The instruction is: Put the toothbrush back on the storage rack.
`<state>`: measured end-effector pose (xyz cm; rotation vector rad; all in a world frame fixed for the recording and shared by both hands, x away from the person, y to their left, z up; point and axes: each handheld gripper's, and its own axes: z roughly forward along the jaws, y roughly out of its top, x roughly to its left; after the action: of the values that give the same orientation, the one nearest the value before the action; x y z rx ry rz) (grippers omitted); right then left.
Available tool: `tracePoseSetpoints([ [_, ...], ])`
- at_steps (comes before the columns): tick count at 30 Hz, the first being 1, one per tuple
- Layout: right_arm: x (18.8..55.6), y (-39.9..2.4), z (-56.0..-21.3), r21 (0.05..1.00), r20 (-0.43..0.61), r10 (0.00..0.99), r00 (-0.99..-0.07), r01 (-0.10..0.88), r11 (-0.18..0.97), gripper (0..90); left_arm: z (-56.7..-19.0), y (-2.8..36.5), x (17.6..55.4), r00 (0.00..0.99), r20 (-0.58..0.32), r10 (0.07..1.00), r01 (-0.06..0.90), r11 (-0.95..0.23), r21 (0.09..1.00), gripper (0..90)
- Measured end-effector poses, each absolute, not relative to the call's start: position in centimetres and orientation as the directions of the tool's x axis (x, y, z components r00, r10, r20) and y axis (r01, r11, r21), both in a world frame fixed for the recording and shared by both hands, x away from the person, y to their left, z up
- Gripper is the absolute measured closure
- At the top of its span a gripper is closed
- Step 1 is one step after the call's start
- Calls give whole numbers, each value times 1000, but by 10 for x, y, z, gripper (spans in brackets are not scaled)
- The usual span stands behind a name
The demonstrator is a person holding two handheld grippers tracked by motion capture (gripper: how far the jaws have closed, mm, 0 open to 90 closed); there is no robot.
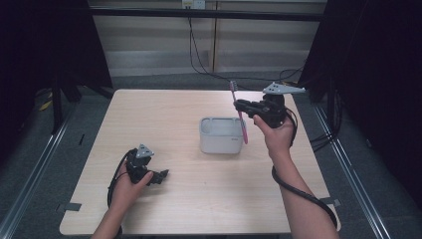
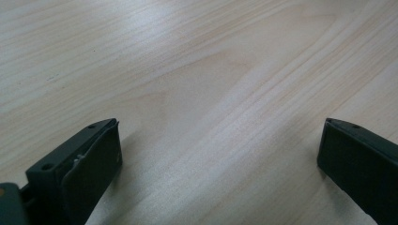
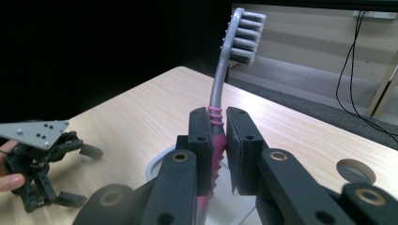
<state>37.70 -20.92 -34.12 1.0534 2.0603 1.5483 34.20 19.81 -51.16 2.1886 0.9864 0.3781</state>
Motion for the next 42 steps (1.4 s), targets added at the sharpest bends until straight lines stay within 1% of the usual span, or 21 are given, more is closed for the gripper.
tracePoseSetpoints([
  [8,382,-211,-336,934,149,748,-647,341,110,812,-512,198,342,666,-22,745,543,-464,700,0],
  [13,386,-210,-334,935,130,753,-645,332,124,812,-512,198,342,667,-22,745,543,-465,699,0],
  [23,393,-209,-336,941,150,763,-629,329,85,812,-512,198,342,666,-20,745,541,-465,701,0],
  [42,407,-205,-338,940,154,777,-610,333,76,812,-512,198,342,665,-24,746,544,-462,701,0],
])
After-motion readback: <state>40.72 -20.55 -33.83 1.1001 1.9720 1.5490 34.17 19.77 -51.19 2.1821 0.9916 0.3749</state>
